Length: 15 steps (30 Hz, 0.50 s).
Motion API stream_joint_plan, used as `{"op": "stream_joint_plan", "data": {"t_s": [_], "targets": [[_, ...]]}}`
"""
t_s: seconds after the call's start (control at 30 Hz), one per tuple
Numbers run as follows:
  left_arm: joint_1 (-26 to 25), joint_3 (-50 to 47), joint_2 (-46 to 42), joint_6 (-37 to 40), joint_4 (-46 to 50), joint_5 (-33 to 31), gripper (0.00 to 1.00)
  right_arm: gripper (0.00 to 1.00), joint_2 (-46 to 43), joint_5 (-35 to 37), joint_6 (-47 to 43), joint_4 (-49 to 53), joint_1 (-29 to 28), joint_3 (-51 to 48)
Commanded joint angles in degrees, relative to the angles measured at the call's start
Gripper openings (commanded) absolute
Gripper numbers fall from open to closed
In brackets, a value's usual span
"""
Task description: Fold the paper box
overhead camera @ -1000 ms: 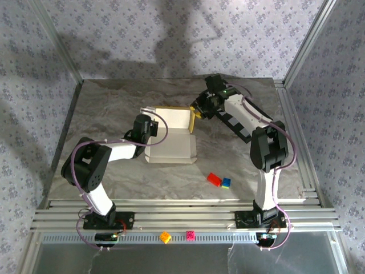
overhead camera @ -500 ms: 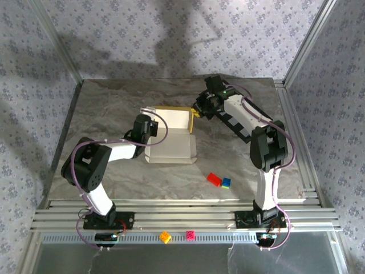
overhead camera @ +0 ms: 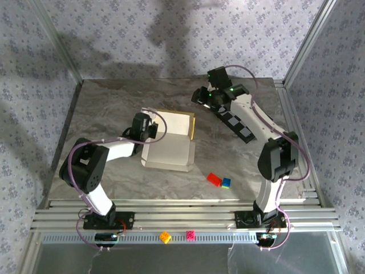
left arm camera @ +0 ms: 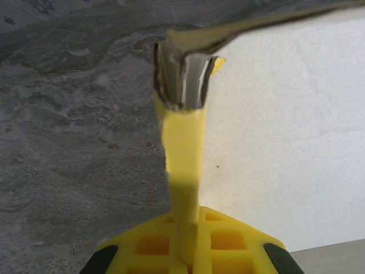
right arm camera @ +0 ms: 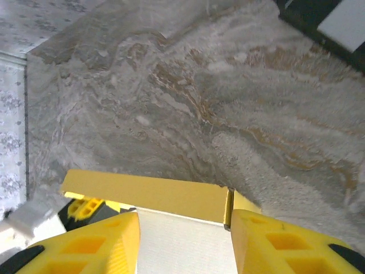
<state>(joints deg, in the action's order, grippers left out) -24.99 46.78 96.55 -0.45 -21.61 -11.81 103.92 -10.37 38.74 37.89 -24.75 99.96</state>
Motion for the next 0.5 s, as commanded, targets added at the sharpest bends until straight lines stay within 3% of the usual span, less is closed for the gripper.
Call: {"op": "stream_joint_plan", "data": {"t_s": [0.0,0.33,0.47], "targets": [[1.71,7.05,-0.66,0.76,13.98,7.31,0.00,0.47,-2.44,3.06,-8.17,5.39,0.64,-1.47],[3.28,36.81,11.74,-6.18,62.63,15.94,0.00,0.48,-5.48,-1.17,-8.20,7.22,1.44,-6.64],[3.93,45.13,16.51,-9.98,75.14,19.26,0.00,0.49,-4.28,-4.32,-8.56,8.73,2.71,-5.53]]}}
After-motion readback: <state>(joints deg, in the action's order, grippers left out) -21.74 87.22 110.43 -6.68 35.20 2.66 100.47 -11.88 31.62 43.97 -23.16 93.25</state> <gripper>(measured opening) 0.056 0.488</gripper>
